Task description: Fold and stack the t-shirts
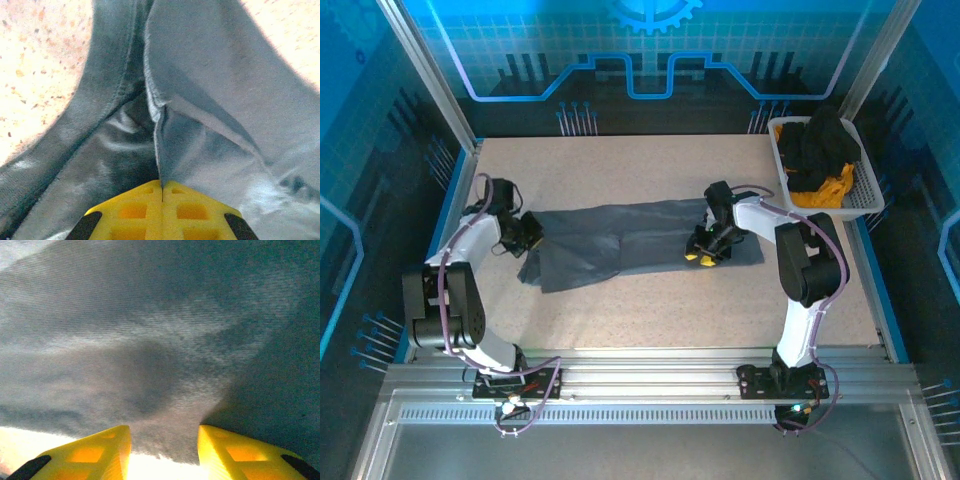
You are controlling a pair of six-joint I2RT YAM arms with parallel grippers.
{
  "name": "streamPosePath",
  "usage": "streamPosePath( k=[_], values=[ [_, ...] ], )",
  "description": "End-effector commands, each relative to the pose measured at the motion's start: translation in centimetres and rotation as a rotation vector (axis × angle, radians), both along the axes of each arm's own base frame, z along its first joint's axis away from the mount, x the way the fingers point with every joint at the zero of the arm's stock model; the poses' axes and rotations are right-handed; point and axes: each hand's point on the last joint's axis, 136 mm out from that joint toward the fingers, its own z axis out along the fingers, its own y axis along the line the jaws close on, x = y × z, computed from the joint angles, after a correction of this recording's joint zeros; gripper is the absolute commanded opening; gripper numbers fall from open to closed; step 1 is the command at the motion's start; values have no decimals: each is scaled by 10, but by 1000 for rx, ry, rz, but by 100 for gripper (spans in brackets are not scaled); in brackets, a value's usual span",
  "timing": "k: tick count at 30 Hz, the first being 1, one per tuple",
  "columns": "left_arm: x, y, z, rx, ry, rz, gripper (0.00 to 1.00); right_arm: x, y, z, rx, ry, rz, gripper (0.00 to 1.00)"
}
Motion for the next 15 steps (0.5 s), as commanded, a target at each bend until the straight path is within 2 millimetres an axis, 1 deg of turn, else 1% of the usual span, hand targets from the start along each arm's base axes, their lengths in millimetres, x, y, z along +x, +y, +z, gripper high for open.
streamPosePath(
  k=[1, 4, 9, 12, 15],
  values=[
    [4, -3, 9, -38, 58, 30, 0, -10, -14, -11, -61, 56, -3, 39],
    [13, 0, 15, -35, 80, 28, 0, -13, -17, -15, -80, 65, 4, 38],
    [30, 7, 15, -23, 110, 26, 0, -15, -18, -17, -91, 68, 10, 38],
    [40, 12, 9, -13, 134, 18, 0, -16, -20, -18, -98, 74, 13, 38],
    [45, 19, -5, 13, 168, 14, 0, -17, -20, -18, -100, 72, 11, 38]
  ],
)
